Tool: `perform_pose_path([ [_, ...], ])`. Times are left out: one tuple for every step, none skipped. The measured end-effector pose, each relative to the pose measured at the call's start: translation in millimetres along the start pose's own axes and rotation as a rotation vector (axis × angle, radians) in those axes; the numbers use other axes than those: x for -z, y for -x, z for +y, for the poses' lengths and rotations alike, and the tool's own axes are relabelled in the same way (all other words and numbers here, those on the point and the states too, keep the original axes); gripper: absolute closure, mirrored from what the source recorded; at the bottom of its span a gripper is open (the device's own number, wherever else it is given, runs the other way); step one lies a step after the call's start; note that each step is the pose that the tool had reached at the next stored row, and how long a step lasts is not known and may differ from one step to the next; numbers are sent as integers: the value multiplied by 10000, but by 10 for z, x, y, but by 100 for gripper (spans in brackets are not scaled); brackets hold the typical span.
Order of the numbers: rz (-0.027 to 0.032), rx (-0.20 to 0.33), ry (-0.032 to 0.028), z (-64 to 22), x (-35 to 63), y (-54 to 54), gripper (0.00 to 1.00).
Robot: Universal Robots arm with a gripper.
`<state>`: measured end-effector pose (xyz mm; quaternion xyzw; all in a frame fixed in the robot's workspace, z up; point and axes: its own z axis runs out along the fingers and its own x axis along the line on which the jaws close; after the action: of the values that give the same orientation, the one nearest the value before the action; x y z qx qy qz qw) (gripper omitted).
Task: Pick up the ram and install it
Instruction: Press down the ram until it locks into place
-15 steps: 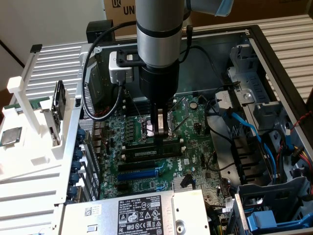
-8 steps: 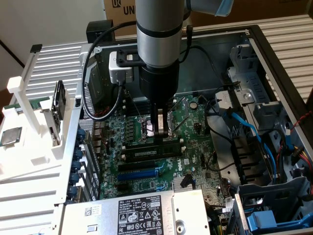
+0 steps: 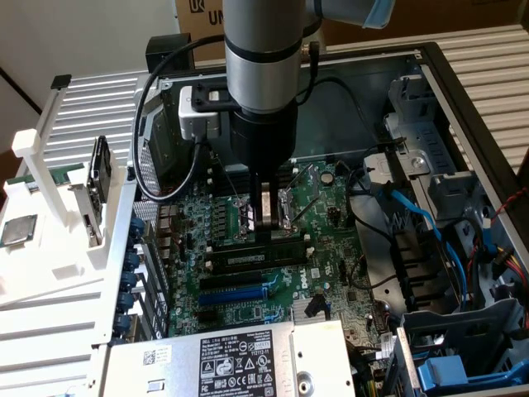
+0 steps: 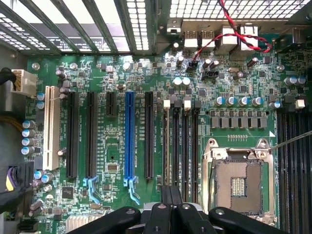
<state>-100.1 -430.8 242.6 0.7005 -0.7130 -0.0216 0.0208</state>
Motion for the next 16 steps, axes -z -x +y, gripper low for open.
perform_pose_path([
  [19, 1, 0, 4, -2, 19, 90],
  [58, 2, -3, 10, -3, 36, 90],
  [173, 8, -27, 26, -8, 67, 90],
  [223, 12, -32, 35, -9, 71, 90],
  [304, 13, -38, 42, -10, 72, 90],
  [469, 21, -61, 50, -10, 73, 90],
  [546, 35, -157, 50, -9, 73, 90],
  [549, 73, -274, 50, -11, 74, 90],
  [549, 93, -310, 50, -12, 75, 90],
  [550, 110, -331, 52, -14, 76, 90],
  [553, 122, -334, 57, -18, 77, 90],
  [553, 128, -336, 64, -22, 78, 90],
  [553, 130, -339, 66, -25, 78, 90],
  [552, 130, -346, 72, -27, 78, 90],
  [552, 130, -354, 74, -28, 78, 90],
  [551, 132, -360, 74, -31, 78, 90],
])
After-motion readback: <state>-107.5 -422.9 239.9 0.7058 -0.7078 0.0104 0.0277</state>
